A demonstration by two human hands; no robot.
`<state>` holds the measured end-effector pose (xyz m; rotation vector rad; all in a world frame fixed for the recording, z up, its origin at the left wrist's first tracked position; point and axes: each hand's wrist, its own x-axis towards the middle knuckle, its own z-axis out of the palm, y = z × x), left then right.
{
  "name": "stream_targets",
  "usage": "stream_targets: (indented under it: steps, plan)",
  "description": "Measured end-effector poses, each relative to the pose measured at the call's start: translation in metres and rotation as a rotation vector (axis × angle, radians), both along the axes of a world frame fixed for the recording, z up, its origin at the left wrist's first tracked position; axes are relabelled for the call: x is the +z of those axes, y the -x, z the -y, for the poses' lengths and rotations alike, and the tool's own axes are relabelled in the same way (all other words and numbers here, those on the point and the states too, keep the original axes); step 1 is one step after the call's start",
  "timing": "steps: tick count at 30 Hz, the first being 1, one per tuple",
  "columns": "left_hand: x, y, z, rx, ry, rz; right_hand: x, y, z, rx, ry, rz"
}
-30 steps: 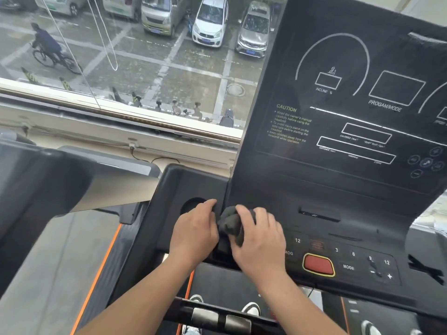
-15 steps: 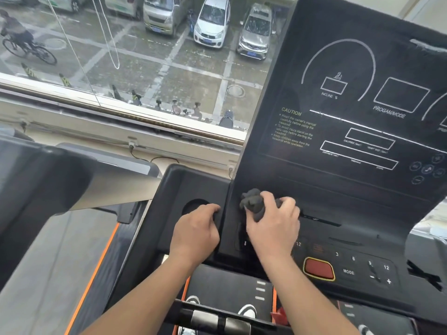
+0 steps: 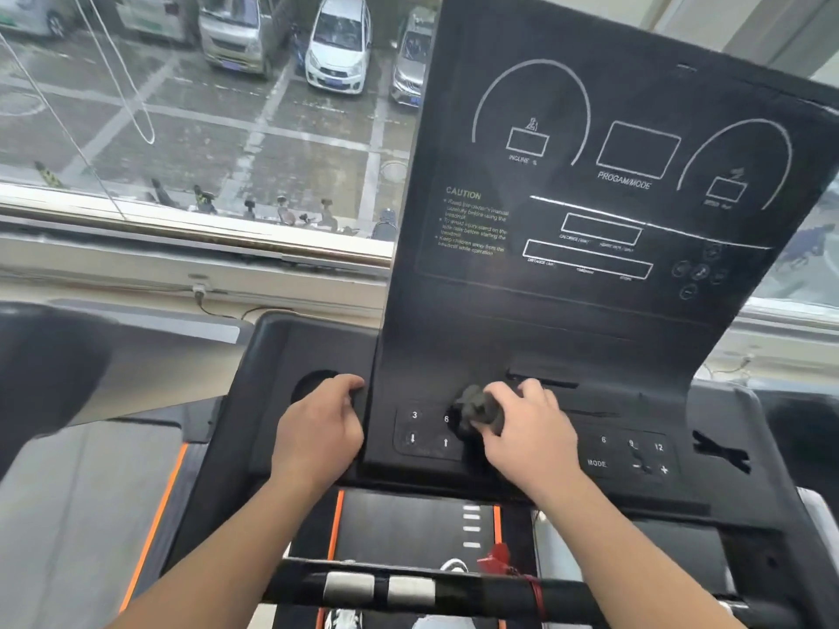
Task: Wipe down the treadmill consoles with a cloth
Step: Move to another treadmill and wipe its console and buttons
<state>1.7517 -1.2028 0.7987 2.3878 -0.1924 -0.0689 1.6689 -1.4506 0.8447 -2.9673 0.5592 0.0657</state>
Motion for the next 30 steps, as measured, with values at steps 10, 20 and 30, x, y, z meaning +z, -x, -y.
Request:
stream_targets:
  steps: [10,20,30]
  plan:
    - [0.007,-0.001,0.021,0.087,0.146,0.097,-0.009,0.000,-0.046,0.180,0.048,0.136]
    - [0.025,0.035,0.102,-0.177,0.241,0.389,0.002,0.027,0.072,0.032,0.026,0.021]
    - [0.040,0.065,0.176,-0.231,0.196,0.428,-0.012,0.060,0.128,-0.013,0.068,0.156]
